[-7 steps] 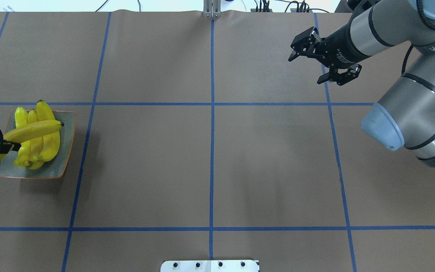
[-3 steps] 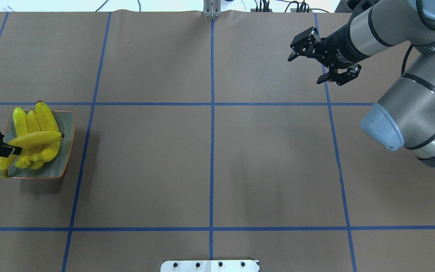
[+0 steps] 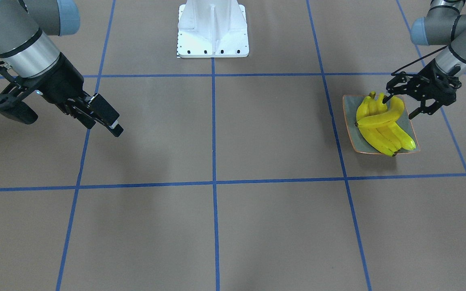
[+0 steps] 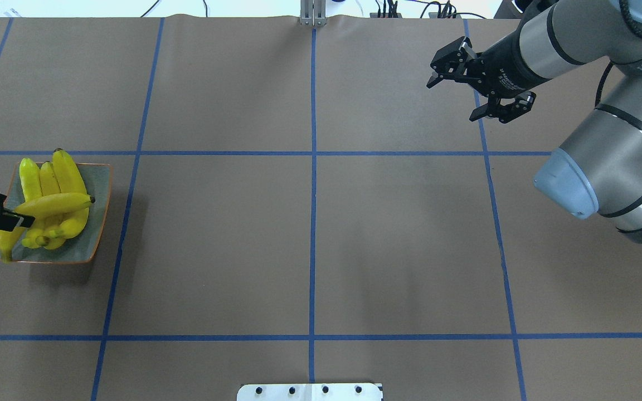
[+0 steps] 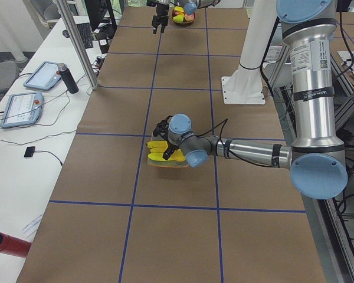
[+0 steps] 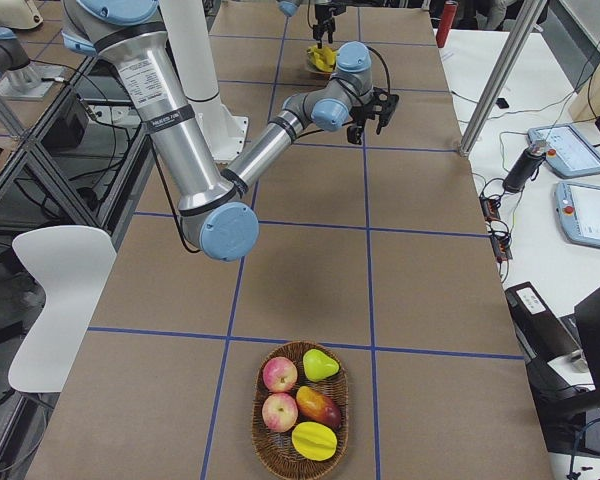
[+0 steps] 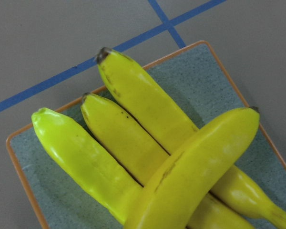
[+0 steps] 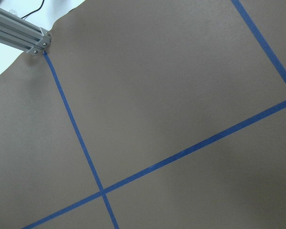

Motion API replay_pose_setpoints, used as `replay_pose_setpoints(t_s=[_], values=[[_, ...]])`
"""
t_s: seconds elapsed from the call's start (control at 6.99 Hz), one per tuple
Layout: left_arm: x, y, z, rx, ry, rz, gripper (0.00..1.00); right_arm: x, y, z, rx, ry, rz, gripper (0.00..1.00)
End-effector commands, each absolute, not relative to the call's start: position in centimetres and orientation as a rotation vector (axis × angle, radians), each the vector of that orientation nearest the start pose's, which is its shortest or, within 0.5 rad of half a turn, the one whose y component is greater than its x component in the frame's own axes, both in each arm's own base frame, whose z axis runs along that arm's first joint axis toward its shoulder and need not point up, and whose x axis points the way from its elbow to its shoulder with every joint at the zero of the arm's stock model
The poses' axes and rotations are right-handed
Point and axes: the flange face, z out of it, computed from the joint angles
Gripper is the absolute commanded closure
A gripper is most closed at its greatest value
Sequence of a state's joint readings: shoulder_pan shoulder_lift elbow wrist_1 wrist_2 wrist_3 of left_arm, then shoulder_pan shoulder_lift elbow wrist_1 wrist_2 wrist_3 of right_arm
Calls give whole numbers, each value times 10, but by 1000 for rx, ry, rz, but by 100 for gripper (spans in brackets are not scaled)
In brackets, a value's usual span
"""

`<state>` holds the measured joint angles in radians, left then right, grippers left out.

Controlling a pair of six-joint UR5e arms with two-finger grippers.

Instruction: Transfer all bananas from basket to plate

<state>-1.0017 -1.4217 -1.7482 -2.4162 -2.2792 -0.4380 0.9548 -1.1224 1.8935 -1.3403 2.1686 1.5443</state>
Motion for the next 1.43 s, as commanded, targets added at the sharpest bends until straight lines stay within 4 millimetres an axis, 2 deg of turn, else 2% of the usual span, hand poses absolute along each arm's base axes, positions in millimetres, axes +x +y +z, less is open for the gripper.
replay_pose_setpoints(t_s=[0.0, 0.14, 0.29, 0.43, 0.57, 0.86, 1.14, 1.29], values=[[161, -450, 516, 381, 976, 344, 0, -233, -540, 257, 10, -1109, 435, 0], [160, -453, 509, 361, 966, 330, 0, -199, -548, 287, 65, -1060, 364, 0], [164, -465, 496, 353, 961, 324, 0, -170, -556, 308, 100, -960, 247, 0], [154, -476, 494, 354, 926, 329, 0, -144, -562, 327, 97, -870, 146, 0], [135, -494, 488, 361, 881, 349, 0, -122, -561, 358, 102, -820, 52, 0], [88, -524, 482, 350, 795, 415, 0, -50, -546, 449, 122, -738, -115, 0], [23, -535, 494, 299, 733, 459, 0, 24, -527, 522, 111, -741, -149, 0], [-11, -533, 506, 290, 730, 430, 0, 48, -511, 560, 91, -779, -159, 0]])
